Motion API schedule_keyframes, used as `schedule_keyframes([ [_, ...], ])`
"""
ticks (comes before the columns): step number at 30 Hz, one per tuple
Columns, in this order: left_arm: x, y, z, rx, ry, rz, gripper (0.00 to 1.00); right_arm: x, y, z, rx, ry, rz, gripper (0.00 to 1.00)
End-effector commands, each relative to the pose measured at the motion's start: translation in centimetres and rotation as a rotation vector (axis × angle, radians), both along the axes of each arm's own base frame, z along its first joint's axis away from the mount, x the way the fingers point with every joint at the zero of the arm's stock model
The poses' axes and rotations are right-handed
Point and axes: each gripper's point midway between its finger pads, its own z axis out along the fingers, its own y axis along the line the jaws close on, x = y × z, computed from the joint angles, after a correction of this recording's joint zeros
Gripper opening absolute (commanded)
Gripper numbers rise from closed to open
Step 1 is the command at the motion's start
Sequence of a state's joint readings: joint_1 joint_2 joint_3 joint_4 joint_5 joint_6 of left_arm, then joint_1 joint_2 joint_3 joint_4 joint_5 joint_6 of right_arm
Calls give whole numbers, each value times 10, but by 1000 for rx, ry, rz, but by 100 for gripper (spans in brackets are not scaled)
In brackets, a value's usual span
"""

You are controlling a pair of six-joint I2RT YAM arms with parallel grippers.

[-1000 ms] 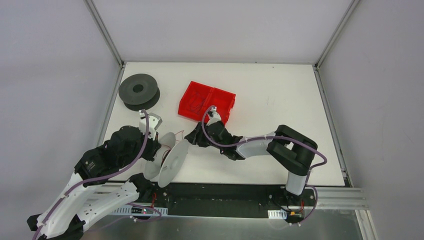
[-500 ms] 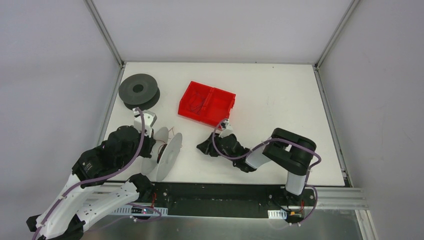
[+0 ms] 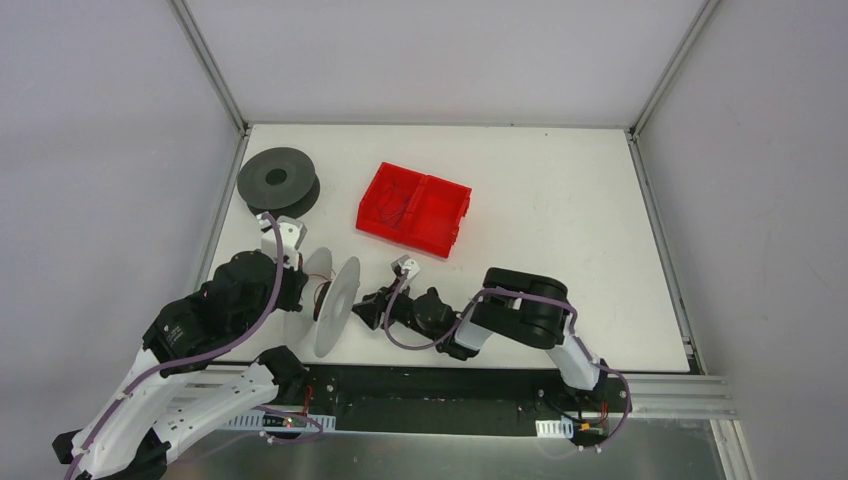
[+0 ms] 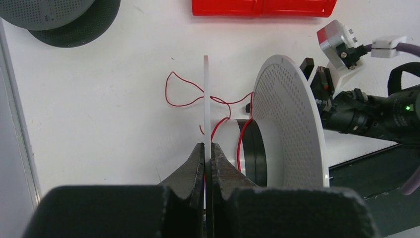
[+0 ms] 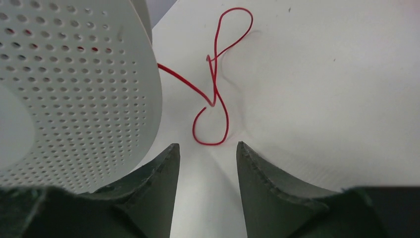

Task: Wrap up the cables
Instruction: Wrap the cable around the cable reel.

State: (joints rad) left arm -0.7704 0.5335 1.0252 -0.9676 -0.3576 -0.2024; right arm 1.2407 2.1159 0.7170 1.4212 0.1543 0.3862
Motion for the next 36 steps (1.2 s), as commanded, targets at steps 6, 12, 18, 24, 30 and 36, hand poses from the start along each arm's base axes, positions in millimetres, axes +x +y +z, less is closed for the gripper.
schedule_keyframes([
  [6,10,9,43,-123,-138,96,0,21,29,3,13,-199,-33,49],
  [12,11,9,43,-122,-142,107,0,26,45,-5,5,-225,-42,48],
  [18,12,18,48,-133,-170,152,0,33,33,-12,-12,-202,-114,7],
  [24,18,27,78,-175,-190,260,0,32,-41,-5,-68,-139,-271,0],
  [30,37,30,111,-196,-273,349,0,-5,-84,4,-193,-203,-260,0],
  [36,54,33,143,-170,-358,412,0,-45,-104,21,-369,-304,-193,0],
])
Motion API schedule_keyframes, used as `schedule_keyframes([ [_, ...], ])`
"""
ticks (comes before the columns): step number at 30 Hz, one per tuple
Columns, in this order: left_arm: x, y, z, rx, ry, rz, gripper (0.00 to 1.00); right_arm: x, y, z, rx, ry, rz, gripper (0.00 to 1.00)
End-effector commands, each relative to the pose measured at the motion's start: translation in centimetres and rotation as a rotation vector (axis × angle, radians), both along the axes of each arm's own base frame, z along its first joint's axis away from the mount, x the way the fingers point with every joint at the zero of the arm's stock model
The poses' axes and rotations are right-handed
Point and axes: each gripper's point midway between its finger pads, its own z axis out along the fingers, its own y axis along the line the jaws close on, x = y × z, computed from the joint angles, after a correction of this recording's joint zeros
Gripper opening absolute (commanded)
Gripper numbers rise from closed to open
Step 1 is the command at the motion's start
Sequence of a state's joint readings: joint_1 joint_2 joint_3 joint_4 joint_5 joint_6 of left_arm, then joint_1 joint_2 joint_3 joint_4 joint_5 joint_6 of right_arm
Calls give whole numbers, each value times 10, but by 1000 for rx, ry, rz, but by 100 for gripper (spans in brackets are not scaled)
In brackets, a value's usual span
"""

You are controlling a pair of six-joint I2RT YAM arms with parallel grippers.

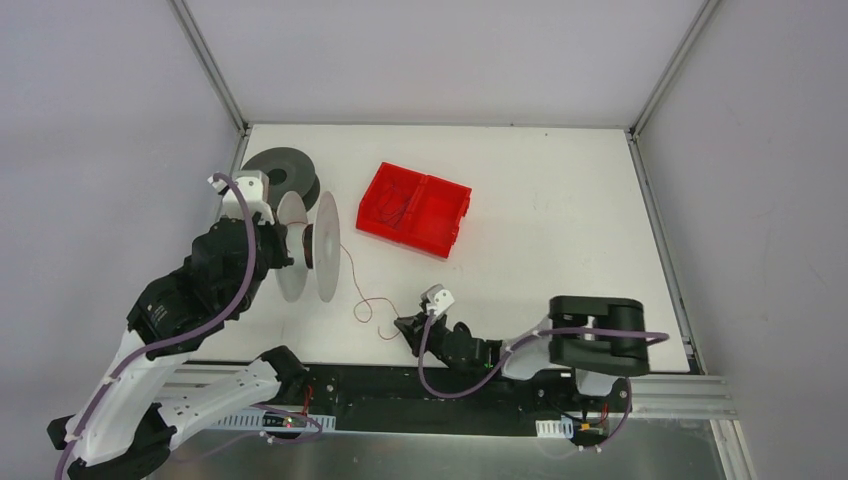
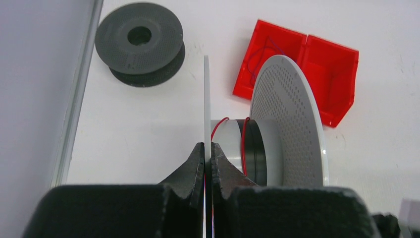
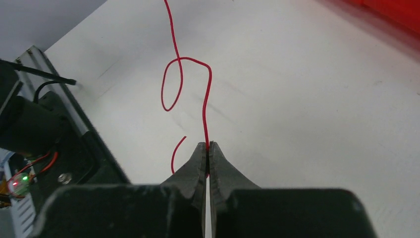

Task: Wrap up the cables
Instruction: Wrap the cable around the cable reel.

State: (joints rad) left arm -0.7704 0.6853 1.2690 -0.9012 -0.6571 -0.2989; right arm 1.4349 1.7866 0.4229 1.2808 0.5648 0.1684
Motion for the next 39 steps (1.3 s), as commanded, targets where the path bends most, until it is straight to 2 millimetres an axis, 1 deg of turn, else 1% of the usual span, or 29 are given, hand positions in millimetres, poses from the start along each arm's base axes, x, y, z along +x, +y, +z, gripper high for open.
schedule_keyframes([
  [1,19,13,57,-46,-168,134,0,-20,-21,14,-174,-93,-6,0],
  [6,25,29,72,37,-204,234,0,-68,-28,25,-316,-110,132,0],
  [10,31,31,74,107,-197,265,0,-112,-28,39,-364,-135,257,0],
  [13,37,25,68,127,-177,262,0,-143,-27,53,-373,-153,343,0],
  [16,43,16,58,123,-153,239,0,-170,-21,73,-339,-160,405,0],
  [18,47,9,49,132,-130,222,0,-187,-15,89,-306,-161,441,0],
  [21,52,2,33,156,-87,203,0,-207,-6,118,-234,-152,478,0],
  [22,53,0,28,163,-73,197,0,-212,-3,129,-209,-147,485,0],
  [23,55,-2,22,169,-59,190,0,-217,-1,144,-170,-140,493,0],
  [26,57,-6,3,178,-14,174,0,-228,1,178,-70,-118,512,0],
  [30,58,-4,-24,192,53,169,0,-234,-2,221,69,-84,525,0],
  [35,61,-4,-57,190,144,152,0,-235,-2,256,178,-56,520,0],
  [38,62,-7,-72,194,187,127,0,-236,-1,277,263,-34,515,0],
  [39,62,-9,-76,197,200,113,0,-234,-1,286,304,-24,506,0],
])
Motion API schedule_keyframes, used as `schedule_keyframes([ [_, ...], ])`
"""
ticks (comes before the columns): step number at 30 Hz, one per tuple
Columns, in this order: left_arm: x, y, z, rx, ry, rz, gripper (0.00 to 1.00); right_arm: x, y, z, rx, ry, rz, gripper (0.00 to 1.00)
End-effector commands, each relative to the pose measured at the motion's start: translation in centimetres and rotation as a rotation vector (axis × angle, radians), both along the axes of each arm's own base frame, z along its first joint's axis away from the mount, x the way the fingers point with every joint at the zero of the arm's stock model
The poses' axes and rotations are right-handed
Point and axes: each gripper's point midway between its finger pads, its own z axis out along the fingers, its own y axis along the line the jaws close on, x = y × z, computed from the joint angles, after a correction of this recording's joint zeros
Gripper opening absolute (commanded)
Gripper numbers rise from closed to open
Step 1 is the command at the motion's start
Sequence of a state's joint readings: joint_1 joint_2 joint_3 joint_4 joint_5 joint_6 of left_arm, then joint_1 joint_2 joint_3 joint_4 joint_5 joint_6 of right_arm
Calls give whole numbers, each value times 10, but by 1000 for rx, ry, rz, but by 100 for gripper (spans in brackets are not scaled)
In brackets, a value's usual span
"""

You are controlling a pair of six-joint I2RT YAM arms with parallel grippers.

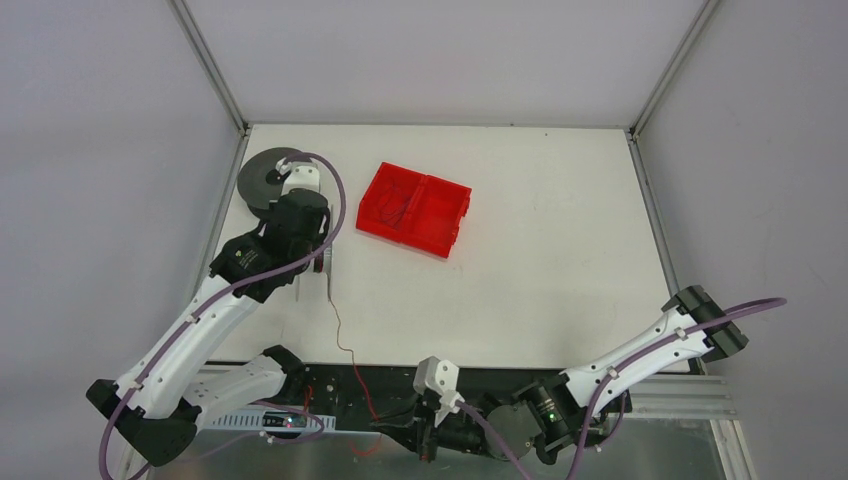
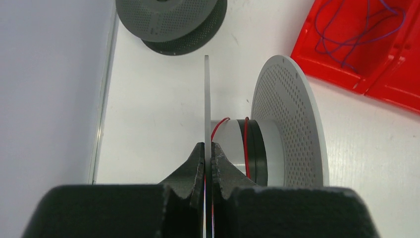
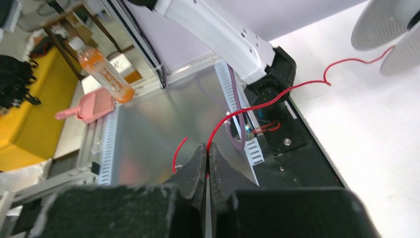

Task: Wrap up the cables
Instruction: Wrap the cable around the cable reel.

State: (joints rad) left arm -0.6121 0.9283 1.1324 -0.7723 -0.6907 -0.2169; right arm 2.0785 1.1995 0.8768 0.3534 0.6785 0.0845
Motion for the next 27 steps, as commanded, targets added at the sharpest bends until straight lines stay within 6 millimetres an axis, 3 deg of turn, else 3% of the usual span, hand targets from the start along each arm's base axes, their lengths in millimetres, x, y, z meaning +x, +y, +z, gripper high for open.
schedule_keyframes([
  [1,4,-14,-10,-56,25,-51,0,6,0,76,242,127,-27,0],
  [4,1,-23,-20,-68,60,-116,0,32,-5,105,353,177,-81,0],
  [5,0,-27,-23,-72,73,-143,0,51,-7,113,383,183,-123,23],
  [6,-2,-33,-27,-81,88,-182,0,84,-16,116,407,207,-272,1],
  [7,-5,-38,-29,-93,94,-227,0,138,-41,107,189,-317,-481,0],
  [8,-7,-47,-34,-109,103,-287,0,168,-59,113,-9,-740,-544,0],
  [9,-10,-56,-38,-125,113,-346,0,182,-66,119,-23,-770,-577,0],
  [13,-23,-75,-44,-156,142,-498,0,224,-75,118,-27,-710,-620,0],
  [19,-36,-93,-42,-184,153,-650,0,269,-81,99,-35,-578,-652,0],
  [27,-49,-106,-36,-216,146,-765,0,312,-86,38,-123,-373,-709,0],
])
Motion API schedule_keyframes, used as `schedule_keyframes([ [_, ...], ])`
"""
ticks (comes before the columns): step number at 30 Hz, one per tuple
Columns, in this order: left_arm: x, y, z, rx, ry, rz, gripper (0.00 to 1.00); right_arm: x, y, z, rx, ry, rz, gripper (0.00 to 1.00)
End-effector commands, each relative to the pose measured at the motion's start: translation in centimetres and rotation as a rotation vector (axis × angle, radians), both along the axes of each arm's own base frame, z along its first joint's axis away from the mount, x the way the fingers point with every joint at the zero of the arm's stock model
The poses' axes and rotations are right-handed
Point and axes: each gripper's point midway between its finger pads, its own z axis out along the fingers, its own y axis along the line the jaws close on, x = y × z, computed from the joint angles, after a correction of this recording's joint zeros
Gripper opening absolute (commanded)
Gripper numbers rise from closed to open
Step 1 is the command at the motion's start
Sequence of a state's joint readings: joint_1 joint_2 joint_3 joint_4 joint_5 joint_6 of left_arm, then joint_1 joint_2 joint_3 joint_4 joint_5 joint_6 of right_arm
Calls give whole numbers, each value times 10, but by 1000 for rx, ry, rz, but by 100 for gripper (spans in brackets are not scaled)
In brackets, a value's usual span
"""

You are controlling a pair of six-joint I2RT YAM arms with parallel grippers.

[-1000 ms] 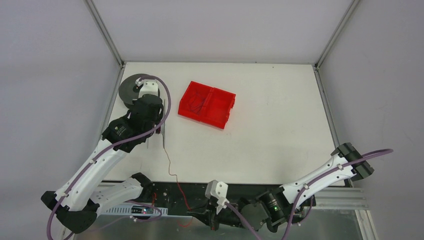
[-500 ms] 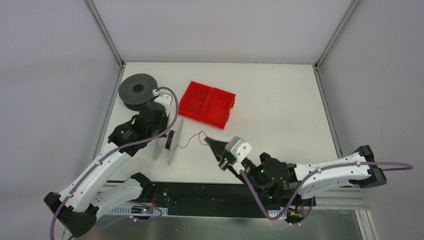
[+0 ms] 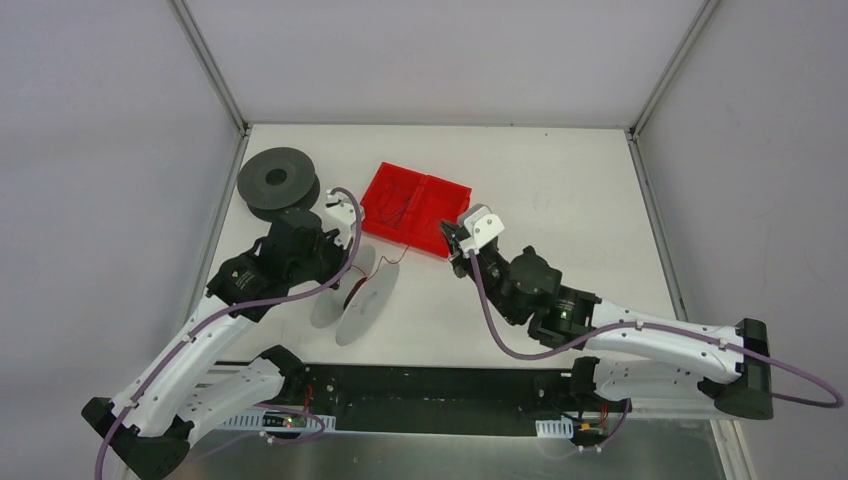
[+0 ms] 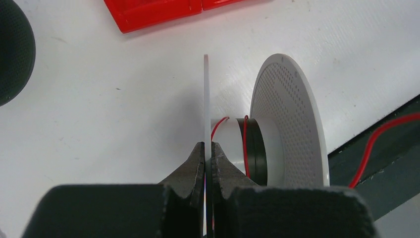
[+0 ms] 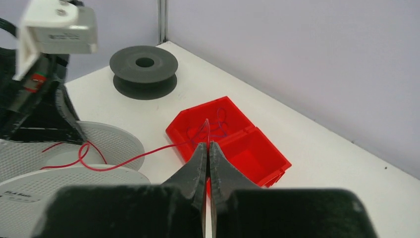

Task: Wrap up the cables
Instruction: Wrap the cable around the cable reel.

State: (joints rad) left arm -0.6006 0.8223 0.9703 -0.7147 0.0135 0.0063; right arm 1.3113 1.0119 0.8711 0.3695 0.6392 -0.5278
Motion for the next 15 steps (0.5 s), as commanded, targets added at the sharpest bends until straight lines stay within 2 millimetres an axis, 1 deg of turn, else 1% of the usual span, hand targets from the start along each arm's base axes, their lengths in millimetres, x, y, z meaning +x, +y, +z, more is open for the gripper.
schedule_keyframes([
  [1,-3,-14,22,-74,-80,-95,0,20,-3,-35,48,161,-11,0],
  [6,-15,-25,28,-130,-65,-168,0,42,-14,-74,43,289,-66,0],
  [11,-29,-42,30,-197,-9,-259,0,54,-23,-120,45,444,-120,0],
  [15,-30,-46,29,-214,23,-257,0,62,-30,-149,54,535,-164,0],
])
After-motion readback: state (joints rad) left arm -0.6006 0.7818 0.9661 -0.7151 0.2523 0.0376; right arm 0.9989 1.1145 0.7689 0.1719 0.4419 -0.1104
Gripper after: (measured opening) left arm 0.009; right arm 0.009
